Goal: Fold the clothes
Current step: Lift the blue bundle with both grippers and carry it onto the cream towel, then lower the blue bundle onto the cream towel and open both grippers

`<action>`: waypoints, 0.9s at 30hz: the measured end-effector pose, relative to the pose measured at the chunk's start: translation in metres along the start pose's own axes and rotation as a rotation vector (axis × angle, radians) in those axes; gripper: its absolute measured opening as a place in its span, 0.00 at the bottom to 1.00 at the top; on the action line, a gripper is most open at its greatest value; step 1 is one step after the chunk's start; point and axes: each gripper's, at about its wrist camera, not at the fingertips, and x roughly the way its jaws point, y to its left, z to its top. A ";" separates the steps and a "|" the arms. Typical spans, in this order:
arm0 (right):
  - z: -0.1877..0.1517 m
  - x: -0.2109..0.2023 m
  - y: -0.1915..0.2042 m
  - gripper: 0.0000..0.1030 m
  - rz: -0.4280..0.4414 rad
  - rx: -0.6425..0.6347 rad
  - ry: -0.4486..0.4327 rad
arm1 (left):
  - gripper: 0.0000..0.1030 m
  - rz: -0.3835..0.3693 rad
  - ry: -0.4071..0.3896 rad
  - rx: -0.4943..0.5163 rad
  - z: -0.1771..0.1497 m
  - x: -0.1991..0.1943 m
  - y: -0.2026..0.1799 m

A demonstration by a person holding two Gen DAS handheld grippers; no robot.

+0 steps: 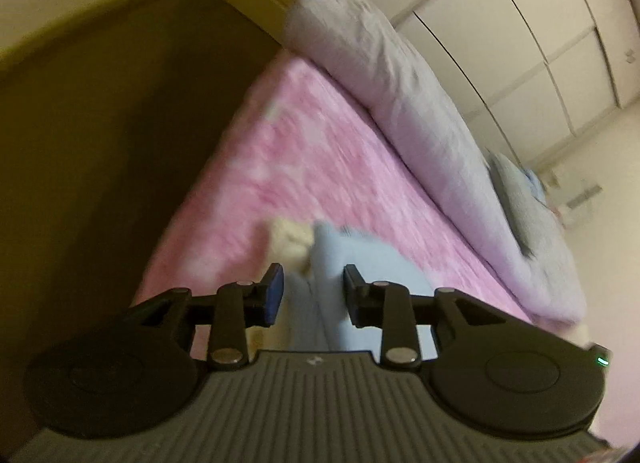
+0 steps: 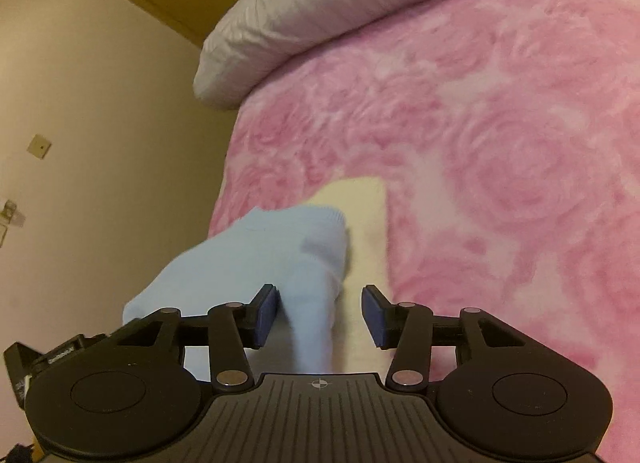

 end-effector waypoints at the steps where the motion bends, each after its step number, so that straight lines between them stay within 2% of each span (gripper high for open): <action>1: 0.002 -0.011 0.003 0.46 -0.020 -0.023 -0.024 | 0.26 0.036 -0.030 0.004 0.000 -0.008 -0.003; 3: 0.000 -0.035 0.013 0.46 -0.048 -0.081 -0.045 | 0.21 0.115 -0.068 0.070 -0.005 -0.028 -0.018; 5: -0.004 -0.059 0.024 0.45 -0.071 -0.145 -0.054 | 0.16 0.140 -0.083 0.173 -0.015 -0.051 -0.045; 7: -0.019 -0.081 0.039 0.45 -0.099 -0.234 -0.038 | 0.16 0.105 -0.054 0.207 -0.037 -0.067 -0.066; 10: -0.058 -0.099 0.059 0.44 -0.112 -0.349 0.016 | 0.16 0.073 -0.001 0.254 -0.071 -0.085 -0.094; 11: -0.072 -0.104 0.066 0.40 -0.116 -0.385 0.035 | 0.16 0.109 0.019 0.269 -0.082 -0.082 -0.092; 14: -0.111 -0.096 0.081 0.40 -0.131 -0.495 0.126 | 0.13 0.223 0.079 0.311 -0.114 -0.071 -0.086; 17: -0.136 -0.078 0.079 0.40 -0.168 -0.538 0.183 | 0.12 0.226 0.080 0.273 -0.125 -0.067 -0.070; 19: -0.148 -0.070 0.079 0.40 -0.184 -0.560 0.211 | 0.11 0.246 0.077 0.258 -0.121 -0.074 -0.073; 21: -0.143 -0.081 0.083 0.40 -0.176 -0.556 0.174 | 0.11 0.280 0.057 0.256 -0.118 -0.086 -0.083; 23: -0.140 -0.090 0.089 0.40 -0.166 -0.578 0.130 | 0.12 0.272 0.042 0.221 -0.118 -0.095 -0.089; 25: -0.145 -0.087 0.090 0.40 -0.169 -0.602 0.143 | 0.13 0.263 0.050 0.201 -0.125 -0.096 -0.089; 27: -0.153 -0.073 0.086 0.41 -0.190 -0.600 0.200 | 0.15 0.321 0.069 0.193 -0.131 -0.084 -0.085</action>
